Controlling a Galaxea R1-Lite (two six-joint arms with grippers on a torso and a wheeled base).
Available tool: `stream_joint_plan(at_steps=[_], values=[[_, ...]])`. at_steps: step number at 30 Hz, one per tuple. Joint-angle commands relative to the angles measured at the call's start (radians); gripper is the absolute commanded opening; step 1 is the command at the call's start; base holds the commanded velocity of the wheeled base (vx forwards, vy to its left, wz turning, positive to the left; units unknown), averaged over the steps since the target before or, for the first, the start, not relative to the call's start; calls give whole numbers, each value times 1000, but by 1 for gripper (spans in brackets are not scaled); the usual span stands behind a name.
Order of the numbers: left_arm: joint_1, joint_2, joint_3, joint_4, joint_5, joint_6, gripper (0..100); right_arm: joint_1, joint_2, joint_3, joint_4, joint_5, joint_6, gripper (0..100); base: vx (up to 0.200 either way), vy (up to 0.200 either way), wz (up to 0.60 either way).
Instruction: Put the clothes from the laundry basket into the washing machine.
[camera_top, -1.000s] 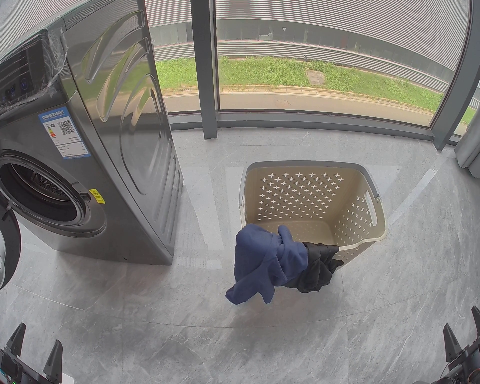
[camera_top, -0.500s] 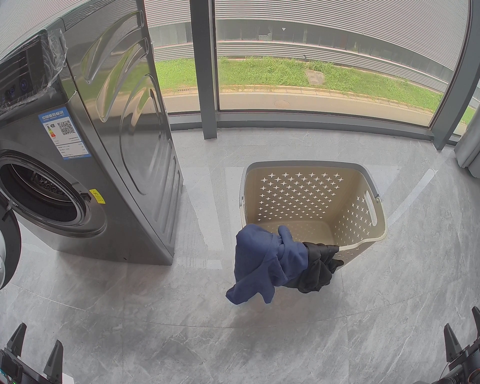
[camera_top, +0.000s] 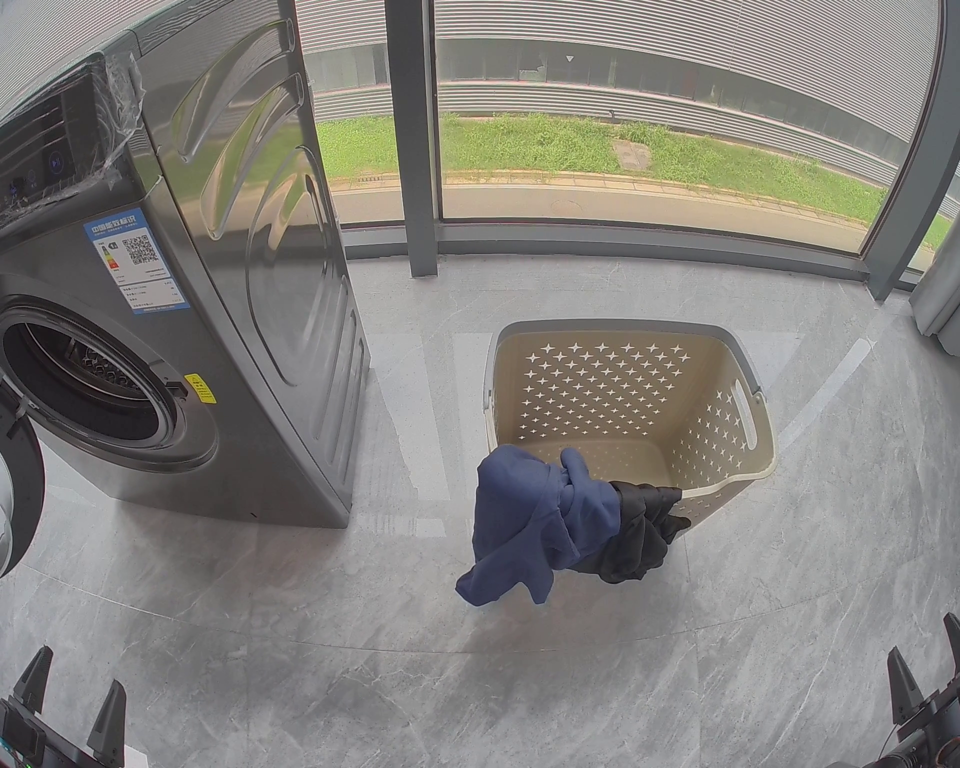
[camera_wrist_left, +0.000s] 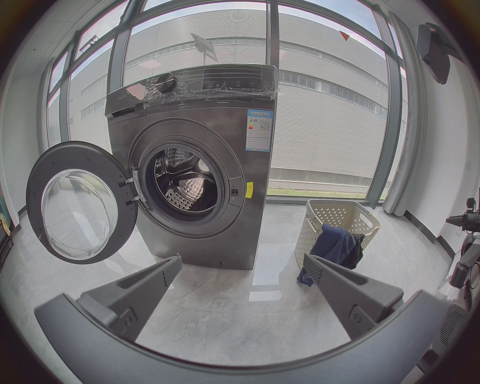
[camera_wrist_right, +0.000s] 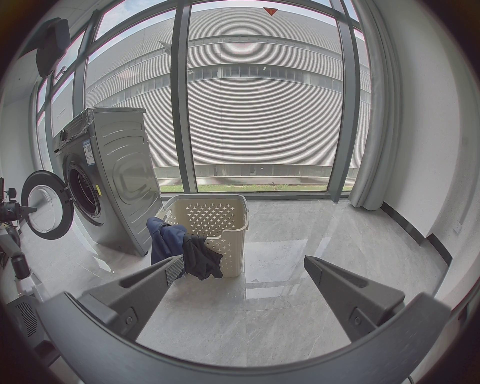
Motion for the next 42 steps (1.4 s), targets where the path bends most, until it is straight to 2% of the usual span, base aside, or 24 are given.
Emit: stream_joint_plan(at_steps=[1,6,24,30,38,40,41,42], values=[[0,-13,16,0,0,0,100,0,-16,18,-1,2,1,100,0,-200,0],[0,-13,16,0,0,0,100,0,-16,18,-2,3,-1,100,0,-200,0],[0,-13,16,0,1,0,100,-2,-16,16,1,7,-7,100,0,0,0],[0,-13,16,0,0,-2,100,-3,-16,18,-1,7,-3,100,0,-200,0],[0,-13,16,0,1,0,100,-2,-16,18,-1,10,-18,100,0,0,0],[0,-13,16,0,1,-2,100,1,-7,-117,-17,20,-12,100,0,0,0],[0,-13,16,0,1,-2,100,1,-7,-117,-17,20,-12,100,0,0,0],[0,-13,16,0,0,0,100,5,70,-243,-10,23,-12,100,0,0,0]])
